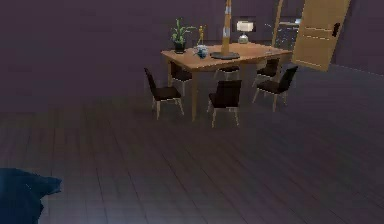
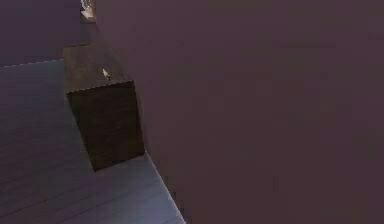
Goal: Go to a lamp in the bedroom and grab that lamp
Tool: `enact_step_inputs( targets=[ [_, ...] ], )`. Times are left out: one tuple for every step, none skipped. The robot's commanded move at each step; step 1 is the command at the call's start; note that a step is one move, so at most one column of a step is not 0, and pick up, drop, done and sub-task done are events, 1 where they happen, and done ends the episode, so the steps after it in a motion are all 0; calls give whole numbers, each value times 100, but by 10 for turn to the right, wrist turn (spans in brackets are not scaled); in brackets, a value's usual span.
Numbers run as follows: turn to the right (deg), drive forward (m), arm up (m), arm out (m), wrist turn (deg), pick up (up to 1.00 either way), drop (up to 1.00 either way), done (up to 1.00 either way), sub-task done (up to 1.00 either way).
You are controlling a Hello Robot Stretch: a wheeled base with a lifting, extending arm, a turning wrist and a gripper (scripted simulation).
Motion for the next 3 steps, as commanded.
enact_step_inputs(
  targets=[
    [0, 25, 0, 0, 0, 0, 0, 0, 0],
    [-90, 0, 0, 0, 0, 0, 0, 0, 0],
    [0, 100, 0, 0, 0, 0, 0, 0, 0]
  ],
)
